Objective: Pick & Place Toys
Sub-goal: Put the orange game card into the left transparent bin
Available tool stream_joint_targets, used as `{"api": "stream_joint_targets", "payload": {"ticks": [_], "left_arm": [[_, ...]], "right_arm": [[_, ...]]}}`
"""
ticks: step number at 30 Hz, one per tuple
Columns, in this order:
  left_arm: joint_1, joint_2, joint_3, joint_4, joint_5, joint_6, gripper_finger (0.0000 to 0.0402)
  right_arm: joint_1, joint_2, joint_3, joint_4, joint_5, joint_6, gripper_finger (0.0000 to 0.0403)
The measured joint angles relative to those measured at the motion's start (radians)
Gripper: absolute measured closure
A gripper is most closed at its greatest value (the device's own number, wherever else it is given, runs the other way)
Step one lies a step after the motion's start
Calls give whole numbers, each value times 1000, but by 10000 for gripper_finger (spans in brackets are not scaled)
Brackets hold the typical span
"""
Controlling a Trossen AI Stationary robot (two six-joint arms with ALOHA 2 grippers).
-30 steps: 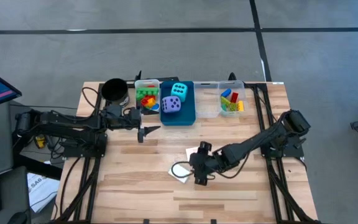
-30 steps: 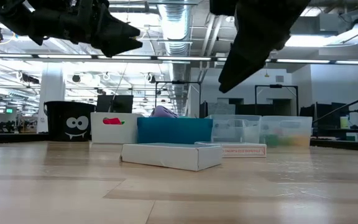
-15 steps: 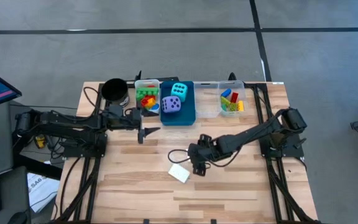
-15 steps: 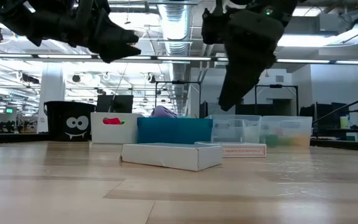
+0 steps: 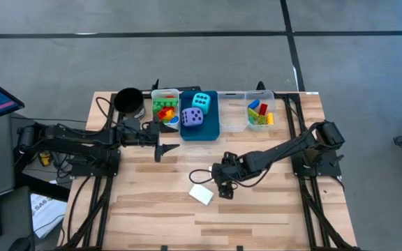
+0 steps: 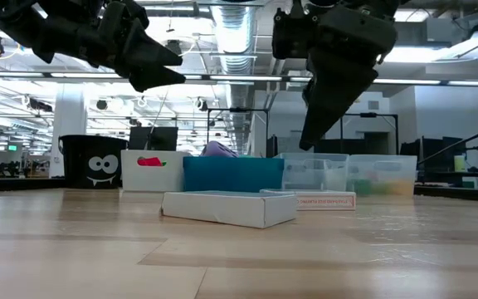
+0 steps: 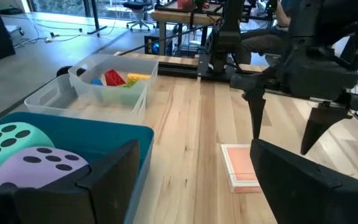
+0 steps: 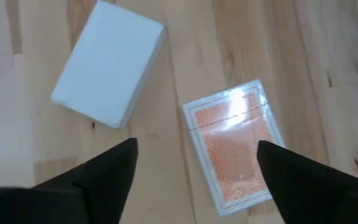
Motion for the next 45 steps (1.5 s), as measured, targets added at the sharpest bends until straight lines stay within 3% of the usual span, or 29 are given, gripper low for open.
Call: {"api": "stream_joint_targets", "payload": {"ticks": [6, 13, 20, 28, 41, 45], "left_arm": [[0, 0, 0, 1, 0, 0, 103], [0, 0, 0, 8, -5, 2, 103], [0, 0, 0, 7, -4, 3, 103], [0, 0, 0, 7, -4, 3, 103], [0, 0, 0, 1, -3, 3, 103], [0, 0, 0, 0, -3, 3, 103]], "right_arm": [[16, 0, 0, 0, 2, -15, 9], [17, 0, 0, -18, 11, -15, 6], [6, 0, 0, -66, 142, -8, 9], [-35, 0, 0, -67, 158, -11, 6], [-47, 0, 0, -6, 151, -95, 8], [-55, 0, 0, 15, 36, -101, 8]]}}
